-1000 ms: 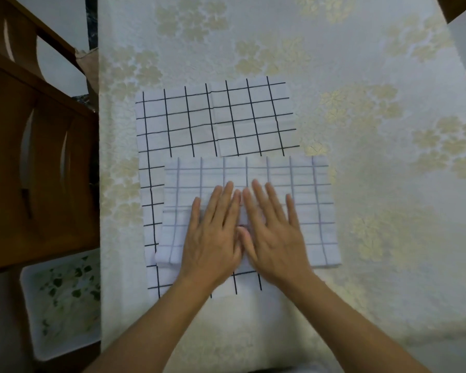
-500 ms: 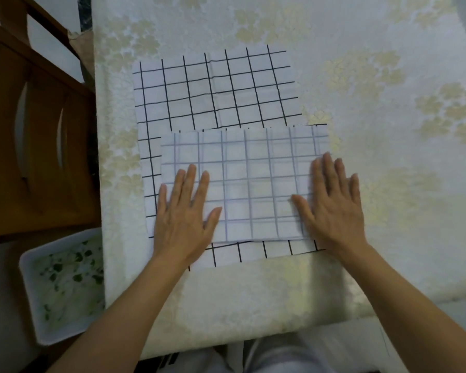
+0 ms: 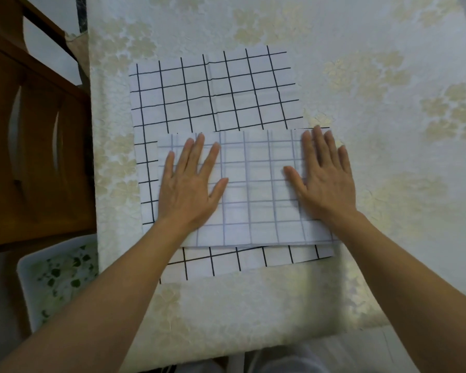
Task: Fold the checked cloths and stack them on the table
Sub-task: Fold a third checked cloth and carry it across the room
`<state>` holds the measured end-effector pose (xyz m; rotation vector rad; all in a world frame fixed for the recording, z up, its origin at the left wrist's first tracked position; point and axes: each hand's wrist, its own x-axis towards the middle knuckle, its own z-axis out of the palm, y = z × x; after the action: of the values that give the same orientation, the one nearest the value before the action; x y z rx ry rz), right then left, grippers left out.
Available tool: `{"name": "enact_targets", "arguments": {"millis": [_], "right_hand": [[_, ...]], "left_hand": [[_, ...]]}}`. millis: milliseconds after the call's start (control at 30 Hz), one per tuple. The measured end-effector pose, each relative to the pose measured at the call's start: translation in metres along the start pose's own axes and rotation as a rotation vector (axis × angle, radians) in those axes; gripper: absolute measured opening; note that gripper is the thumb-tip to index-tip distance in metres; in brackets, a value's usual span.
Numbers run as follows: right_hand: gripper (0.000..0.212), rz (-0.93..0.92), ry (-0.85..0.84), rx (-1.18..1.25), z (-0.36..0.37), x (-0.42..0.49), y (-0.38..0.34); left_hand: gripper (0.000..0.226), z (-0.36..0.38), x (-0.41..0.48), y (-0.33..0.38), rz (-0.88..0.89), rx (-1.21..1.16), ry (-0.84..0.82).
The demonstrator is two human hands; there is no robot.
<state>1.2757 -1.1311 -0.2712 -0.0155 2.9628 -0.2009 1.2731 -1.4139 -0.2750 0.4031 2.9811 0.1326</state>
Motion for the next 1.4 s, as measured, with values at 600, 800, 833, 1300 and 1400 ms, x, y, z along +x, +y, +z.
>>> {"name": "enact_targets", "arguments": {"millis": [600, 800, 833, 1300, 1400], "right_hand": [[0.075, -0.463, 0.027, -0.037, 0.006, -0.045, -0.002], [0.079, -0.462, 0.011, -0.032, -0.001, -0.041, 0.026], [0.080, -0.468, -0.009, -0.034, -0.003, -0.041, 0.030], [0.046, -1.398, -0.094, -0.130, -0.079, 0.093, -0.060], [0.038, -1.591, -0.111, -0.241, -0.087, 0.114, -0.116]], "left_hand": [[0.073, 0.000, -0.055, 0.035, -0.188, -0.006, -0.021], [0.072, -0.002, -0.052, 0.037, -0.210, 0.021, -0.023], [0.072, -0.003, -0.052, 0.037, -0.214, 0.025, -0.040], [0.059, -0.025, -0.099, 0.078, -0.800, -0.181, 0.322], [0.053, -0.029, -0.101, 0.074, -0.907, -0.141, 0.266]]}}
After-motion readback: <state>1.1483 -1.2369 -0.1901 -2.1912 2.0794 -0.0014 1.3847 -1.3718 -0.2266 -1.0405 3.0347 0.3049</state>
